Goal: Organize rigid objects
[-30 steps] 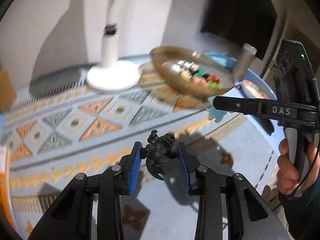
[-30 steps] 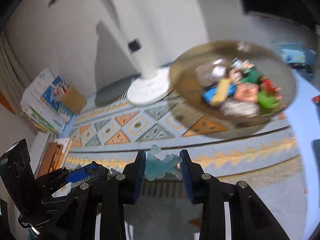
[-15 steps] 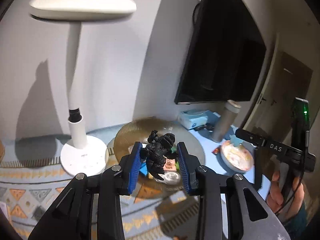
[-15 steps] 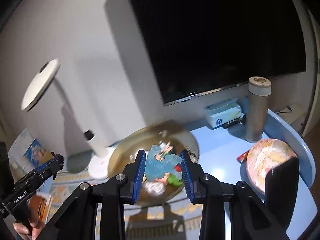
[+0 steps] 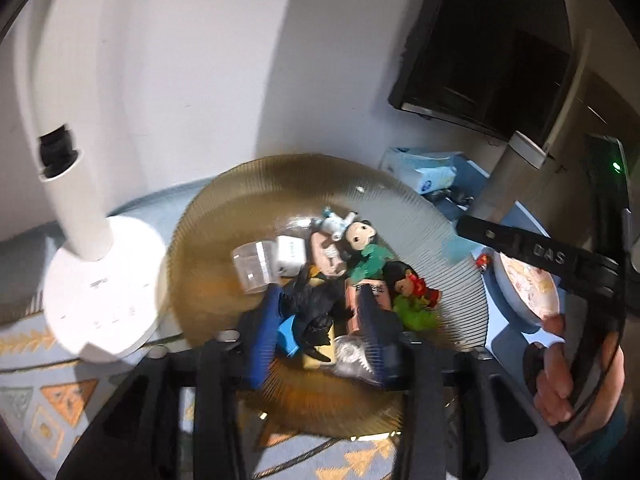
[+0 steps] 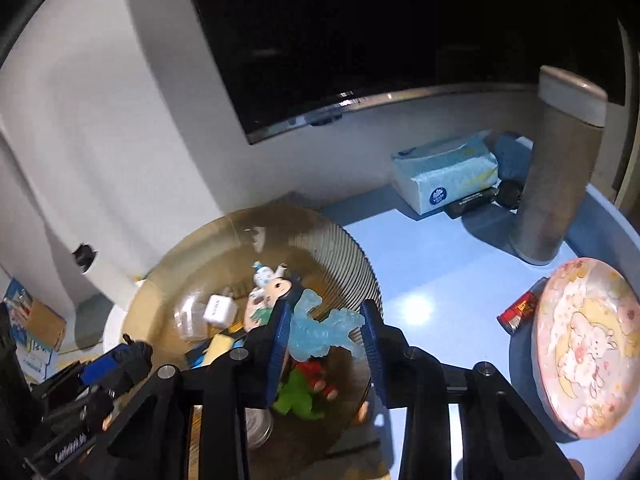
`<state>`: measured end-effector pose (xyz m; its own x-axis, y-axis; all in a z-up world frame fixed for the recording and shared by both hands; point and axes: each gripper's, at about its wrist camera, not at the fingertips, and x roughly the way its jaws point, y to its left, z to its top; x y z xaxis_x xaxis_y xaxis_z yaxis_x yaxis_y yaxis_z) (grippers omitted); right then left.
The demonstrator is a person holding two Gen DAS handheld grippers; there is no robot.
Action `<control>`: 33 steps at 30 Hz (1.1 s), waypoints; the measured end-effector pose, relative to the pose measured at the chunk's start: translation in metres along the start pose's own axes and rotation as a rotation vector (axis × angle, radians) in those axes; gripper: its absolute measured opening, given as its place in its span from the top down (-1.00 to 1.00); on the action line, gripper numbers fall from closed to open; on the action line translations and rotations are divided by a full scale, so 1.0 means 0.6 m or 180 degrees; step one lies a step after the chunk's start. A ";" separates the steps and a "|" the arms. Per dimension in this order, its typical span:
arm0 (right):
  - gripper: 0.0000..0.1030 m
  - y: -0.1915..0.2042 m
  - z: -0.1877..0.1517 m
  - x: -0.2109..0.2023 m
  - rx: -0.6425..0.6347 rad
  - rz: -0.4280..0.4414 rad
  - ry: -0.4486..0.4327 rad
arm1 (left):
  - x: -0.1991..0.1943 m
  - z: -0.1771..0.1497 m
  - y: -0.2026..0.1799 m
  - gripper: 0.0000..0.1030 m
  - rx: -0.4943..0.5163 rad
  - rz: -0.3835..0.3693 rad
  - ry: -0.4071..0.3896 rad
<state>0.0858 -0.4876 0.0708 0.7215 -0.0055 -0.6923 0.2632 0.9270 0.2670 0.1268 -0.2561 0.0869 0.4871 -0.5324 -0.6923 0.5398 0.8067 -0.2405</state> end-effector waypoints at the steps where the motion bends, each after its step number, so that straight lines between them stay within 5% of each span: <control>1: -0.14 -0.001 0.003 0.002 0.0011 -0.0006 -0.0016 | -0.001 0.002 0.000 -0.66 0.0016 0.0043 -0.0005; 5: -0.22 0.000 0.002 -0.022 0.0023 -0.0014 -0.0177 | -0.044 0.001 -0.008 -0.73 0.0152 0.0163 -0.0238; 11: -0.22 0.010 -0.020 -0.071 0.0270 0.0480 -0.0063 | -0.154 -0.013 -0.015 -0.73 0.0262 0.0303 -0.0472; 25: -0.37 0.218 -0.116 -0.267 -0.0309 0.1022 -0.0080 | -0.504 -0.106 0.022 -0.98 0.0164 0.0790 -0.1367; 28: -0.73 0.261 -0.151 -0.294 -0.0402 0.1026 -0.0182 | -0.533 -0.138 0.039 -0.99 0.0074 0.0993 -0.1380; 33: -0.75 0.323 -0.246 -0.277 -0.0706 0.0824 -0.0272 | -0.513 -0.219 0.085 -0.99 -0.0106 0.1284 -0.1220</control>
<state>-0.0776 -0.2516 0.1386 0.7997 0.2178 -0.5595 -0.0742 0.9606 0.2678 -0.0857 -0.0176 0.1983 0.8689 -0.2300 -0.4384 0.2399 0.9702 -0.0336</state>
